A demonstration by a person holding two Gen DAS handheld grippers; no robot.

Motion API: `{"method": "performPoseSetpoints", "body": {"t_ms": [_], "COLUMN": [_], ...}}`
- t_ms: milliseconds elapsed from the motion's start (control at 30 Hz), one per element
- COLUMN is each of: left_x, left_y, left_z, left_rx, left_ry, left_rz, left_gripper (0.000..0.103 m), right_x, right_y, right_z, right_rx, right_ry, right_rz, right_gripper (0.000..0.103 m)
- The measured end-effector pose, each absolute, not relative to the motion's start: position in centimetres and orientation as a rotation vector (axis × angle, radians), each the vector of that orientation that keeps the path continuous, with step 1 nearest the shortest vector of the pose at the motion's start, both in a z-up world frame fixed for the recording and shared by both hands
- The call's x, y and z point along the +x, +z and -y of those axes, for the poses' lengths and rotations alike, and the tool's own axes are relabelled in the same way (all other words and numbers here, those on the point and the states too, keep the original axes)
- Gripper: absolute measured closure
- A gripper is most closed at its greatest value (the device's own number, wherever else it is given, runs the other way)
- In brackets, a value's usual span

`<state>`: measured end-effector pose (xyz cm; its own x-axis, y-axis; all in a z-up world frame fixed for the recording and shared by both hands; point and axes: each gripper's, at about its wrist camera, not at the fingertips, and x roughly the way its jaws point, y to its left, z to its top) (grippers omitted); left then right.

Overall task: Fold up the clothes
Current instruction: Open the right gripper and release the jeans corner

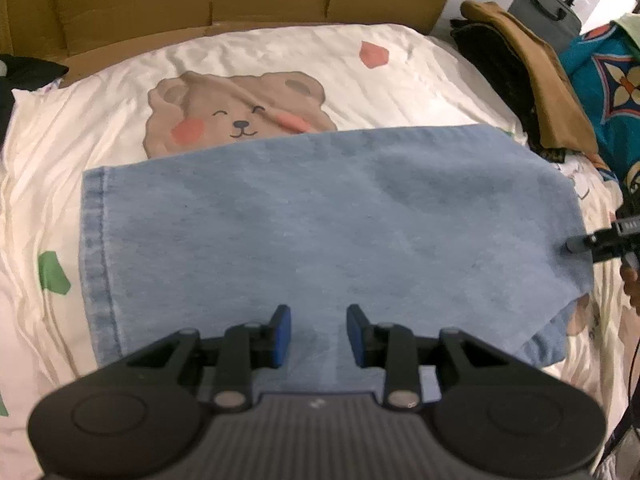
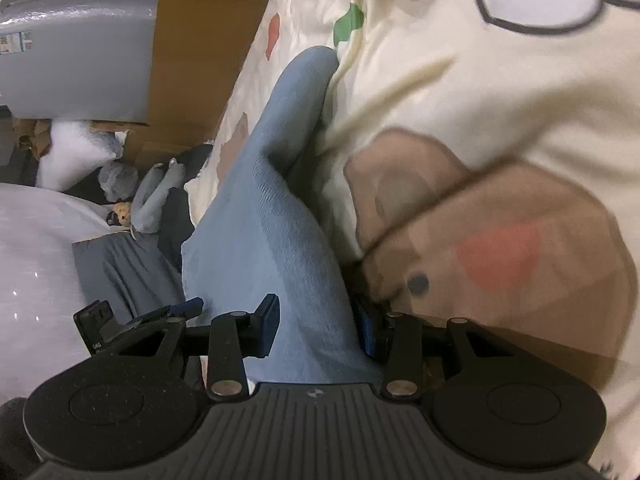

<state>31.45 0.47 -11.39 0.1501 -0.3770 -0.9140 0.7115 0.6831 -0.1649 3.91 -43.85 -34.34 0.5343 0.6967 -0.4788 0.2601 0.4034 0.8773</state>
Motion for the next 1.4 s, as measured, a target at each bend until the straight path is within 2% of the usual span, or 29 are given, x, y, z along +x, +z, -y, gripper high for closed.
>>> {"method": "performPoseSetpoints", "body": {"t_ms": [100,167,200,433,733,867,1067,1400], "left_x": [31.3,31.4,31.4,31.4,31.0,31.6,33.4,36.2], "left_y": [-11.3,-11.1,-11.0,-10.5,-14.3,-15.1,-15.0,-16.9], "left_z": [0.1,0.7,1.0,2.7,5.3,7.8,10.8,14.1], "left_rx": [0.353,0.363,0.368,0.412,0.465,0.509,0.537,0.506], "left_ry": [-0.818,-0.832,-0.839,-0.910,-0.989,-1.029,-1.034,-0.935], "left_rz": [-1.181,-1.179,-1.178,-1.163,-1.199,-1.170,-1.144,-1.282], "left_gripper": [0.070,0.070,0.070,0.070,0.071,0.071,0.071,0.070], "right_x": [2.7,2.0,1.7,-0.3,-1.8,-1.4,-0.9,-1.6], "right_y": [-33.9,-33.4,-33.1,-29.7,-34.1,-33.2,-31.9,-32.0], "right_z": [43.2,42.6,42.4,43.2,43.8,43.2,42.1,42.2], "right_rx": [1.124,1.087,1.073,1.118,1.248,1.168,1.069,1.057], "right_ry": [0.313,0.291,0.283,0.349,0.220,0.169,0.124,0.105], "right_rz": [-0.998,-0.983,-0.974,-0.848,-0.947,-0.985,-1.007,-0.993], "right_gripper": [0.062,0.084,0.089,0.095,0.094,0.081,0.079,0.079]}}
